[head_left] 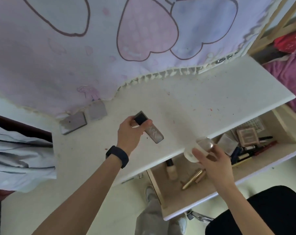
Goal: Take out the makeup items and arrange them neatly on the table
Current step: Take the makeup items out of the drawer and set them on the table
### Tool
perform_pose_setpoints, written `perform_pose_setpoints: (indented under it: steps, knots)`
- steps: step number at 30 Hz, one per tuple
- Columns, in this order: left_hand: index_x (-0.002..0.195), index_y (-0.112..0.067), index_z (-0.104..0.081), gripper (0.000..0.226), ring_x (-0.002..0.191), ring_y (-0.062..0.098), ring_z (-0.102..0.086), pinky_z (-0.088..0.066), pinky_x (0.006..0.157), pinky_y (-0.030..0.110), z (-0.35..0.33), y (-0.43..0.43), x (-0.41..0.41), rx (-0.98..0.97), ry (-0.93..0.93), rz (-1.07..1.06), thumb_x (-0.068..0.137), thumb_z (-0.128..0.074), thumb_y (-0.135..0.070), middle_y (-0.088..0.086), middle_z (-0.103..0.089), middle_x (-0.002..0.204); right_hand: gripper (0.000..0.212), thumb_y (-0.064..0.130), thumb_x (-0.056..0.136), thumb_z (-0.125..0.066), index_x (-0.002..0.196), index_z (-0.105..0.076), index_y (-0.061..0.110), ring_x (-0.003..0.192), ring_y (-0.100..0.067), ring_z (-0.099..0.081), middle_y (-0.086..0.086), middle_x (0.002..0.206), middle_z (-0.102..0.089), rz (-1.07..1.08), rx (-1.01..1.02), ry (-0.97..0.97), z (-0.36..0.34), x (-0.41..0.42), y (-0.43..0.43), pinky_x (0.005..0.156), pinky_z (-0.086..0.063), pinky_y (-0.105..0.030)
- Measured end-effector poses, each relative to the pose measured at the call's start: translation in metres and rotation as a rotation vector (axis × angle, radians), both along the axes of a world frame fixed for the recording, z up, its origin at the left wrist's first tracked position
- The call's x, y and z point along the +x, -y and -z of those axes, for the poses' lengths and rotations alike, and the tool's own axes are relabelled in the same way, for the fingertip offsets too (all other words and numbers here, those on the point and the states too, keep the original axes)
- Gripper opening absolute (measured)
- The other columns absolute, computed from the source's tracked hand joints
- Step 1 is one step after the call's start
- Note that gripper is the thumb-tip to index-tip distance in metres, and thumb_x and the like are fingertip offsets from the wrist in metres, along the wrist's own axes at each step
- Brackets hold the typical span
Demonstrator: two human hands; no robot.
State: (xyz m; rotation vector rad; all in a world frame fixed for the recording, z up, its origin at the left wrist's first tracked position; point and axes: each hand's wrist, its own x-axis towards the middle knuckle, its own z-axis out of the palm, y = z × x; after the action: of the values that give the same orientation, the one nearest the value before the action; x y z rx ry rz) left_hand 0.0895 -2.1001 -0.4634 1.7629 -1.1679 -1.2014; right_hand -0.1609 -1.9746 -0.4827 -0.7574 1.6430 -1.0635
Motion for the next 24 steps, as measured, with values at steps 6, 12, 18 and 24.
perform_pose_setpoints:
  steps: [6, 12, 18, 24]
  knots:
    - [0.096, -0.036, -0.057, 0.033, 0.072, -0.021, -0.058, -0.039, 0.061, -0.001, -0.012, 0.086, 0.038, -0.203, 0.15, -0.117, 0.076, -0.083, -0.041, -0.026, -0.062, 0.091, 0.034, 0.035, 0.08, -0.084, 0.108, -0.068, 0.041, 0.094, 0.005, -0.067, 0.018, 0.103, -0.072, -0.097, -0.092, -0.076, -0.005, 0.048, 0.071, 0.069, -0.052, -0.011]
    - [0.1, -0.031, -0.057, 0.034, 0.073, -0.014, -0.059, -0.044, 0.062, 0.005, -0.007, 0.143, 0.06, -0.277, 0.188, -0.071, 0.078, -0.083, -0.034, -0.022, -0.064, 0.091, 0.038, 0.018, 0.083, -0.082, 0.098, -0.067, 0.05, 0.102, 0.004, -0.062, 0.026, 0.105, -0.066, -0.286, -0.185, -0.123, 0.003, 0.096, 0.144, 0.078, -0.05, -0.008]
    - [0.111, -0.017, -0.063, 0.039, 0.085, -0.003, -0.063, -0.048, 0.068, 0.006, 0.014, 0.158, 0.07, -0.29, 0.169, 0.024, 0.078, -0.084, -0.027, -0.011, -0.067, 0.099, 0.038, 0.022, 0.084, -0.079, 0.105, -0.065, 0.051, 0.106, -0.003, -0.063, 0.022, 0.109, -0.067, -0.429, -0.223, -0.246, 0.015, 0.116, 0.182, 0.092, -0.055, -0.029]
    - [0.113, -0.016, -0.064, 0.033, 0.093, 0.011, -0.065, -0.048, 0.074, 0.015, 0.032, 0.16, 0.083, -0.224, 0.312, 0.227, 0.083, -0.078, -0.017, -0.011, -0.067, 0.102, 0.041, 0.034, 0.085, -0.079, 0.119, -0.062, 0.05, 0.1, -0.002, -0.056, 0.032, 0.111, -0.062, -0.52, -0.266, -0.477, 0.022, 0.108, 0.179, 0.084, -0.045, -0.02]
